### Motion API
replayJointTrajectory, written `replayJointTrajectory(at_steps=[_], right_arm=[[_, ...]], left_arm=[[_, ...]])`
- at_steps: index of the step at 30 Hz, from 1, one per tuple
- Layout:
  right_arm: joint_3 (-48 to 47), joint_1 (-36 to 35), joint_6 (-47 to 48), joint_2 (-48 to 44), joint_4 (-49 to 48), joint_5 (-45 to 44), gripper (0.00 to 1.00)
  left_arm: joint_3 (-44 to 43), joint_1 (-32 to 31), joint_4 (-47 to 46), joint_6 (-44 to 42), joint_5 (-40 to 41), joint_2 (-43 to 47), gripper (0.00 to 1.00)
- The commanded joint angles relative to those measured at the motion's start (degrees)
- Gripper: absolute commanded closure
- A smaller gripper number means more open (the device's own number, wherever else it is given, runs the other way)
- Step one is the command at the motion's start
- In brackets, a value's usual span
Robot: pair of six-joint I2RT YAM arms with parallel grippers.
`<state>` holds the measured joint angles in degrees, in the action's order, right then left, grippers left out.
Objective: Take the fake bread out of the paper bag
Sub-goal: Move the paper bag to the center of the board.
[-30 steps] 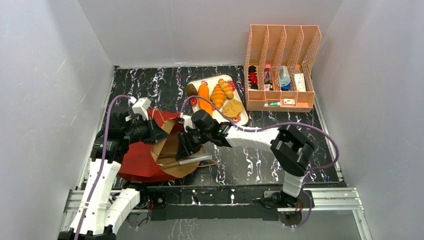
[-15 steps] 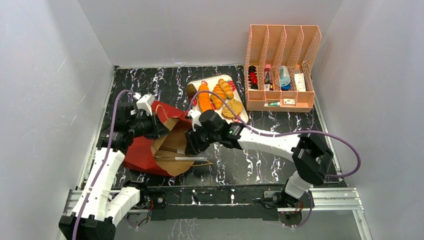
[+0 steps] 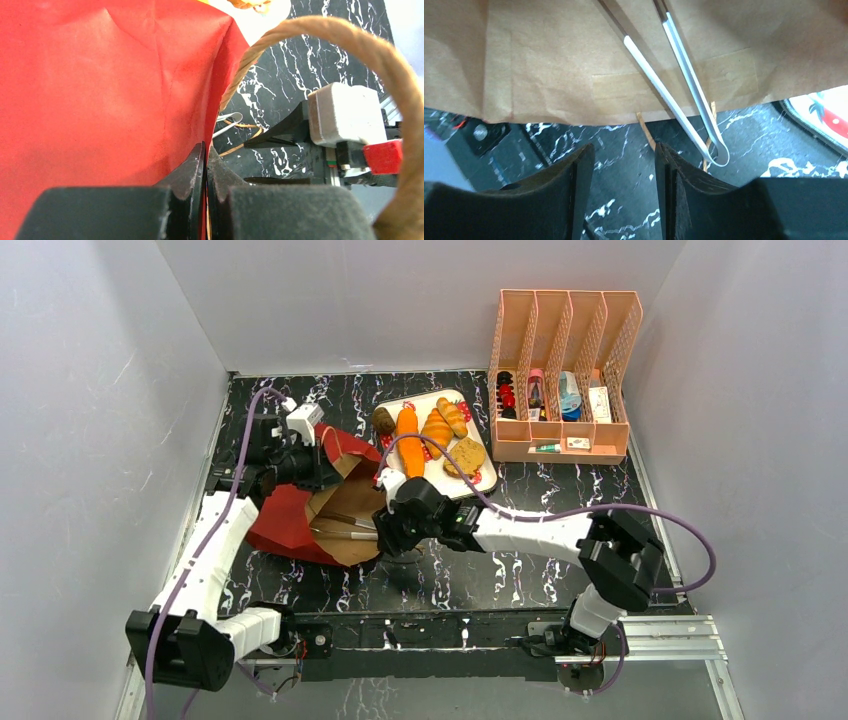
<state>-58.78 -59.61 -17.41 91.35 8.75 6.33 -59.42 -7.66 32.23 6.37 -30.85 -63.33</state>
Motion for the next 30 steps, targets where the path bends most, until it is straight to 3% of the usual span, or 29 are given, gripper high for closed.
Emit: replayJointTrajectory(at_steps=[1, 9, 14, 18, 20, 23, 30], right_arm=[[-2.22, -0.41, 2.34, 4.31, -7.42, -8.78, 0.54], [-8.71, -0.41, 6.6, 14.08, -9.48, -19.08, 0.49], [-11.61, 0.11, 8.63, 16.63, -10.65, -19.95, 0.47], [-10.92, 0.11, 10.5, 15.73, -14.91, -18.88, 0.47], [-13.72, 0.26, 12.46, 19.74, -13.82, -19.12, 0.46], [-14.57, 2.09, 13.13, 22.18, -16.53, -12.52, 0.42], [-16.4, 4.83, 12.89, 26.56, -18.34, -9.06, 0.41]], left_arm=[[-4.08, -0.21, 0.9, -5.39, -2.96, -2.47, 1.0], [-7.09, -0.19, 2.25, -10.83, -1.95, -8.35, 1.0], [-7.81, -0.13, 2.6, -12.54, -1.9, -10.53, 1.0], [-4.22, -0.2, 1.07, -12.8, -0.43, -10.15, 1.0], [-3.79, -0.16, 0.34, -12.83, -0.18, -9.92, 1.0], [-4.04, 0.03, 1.06, -13.69, 0.23, -10.35, 1.0], [-3.45, 0.37, -0.16, -13.57, -0.82, -11.47, 1.0]])
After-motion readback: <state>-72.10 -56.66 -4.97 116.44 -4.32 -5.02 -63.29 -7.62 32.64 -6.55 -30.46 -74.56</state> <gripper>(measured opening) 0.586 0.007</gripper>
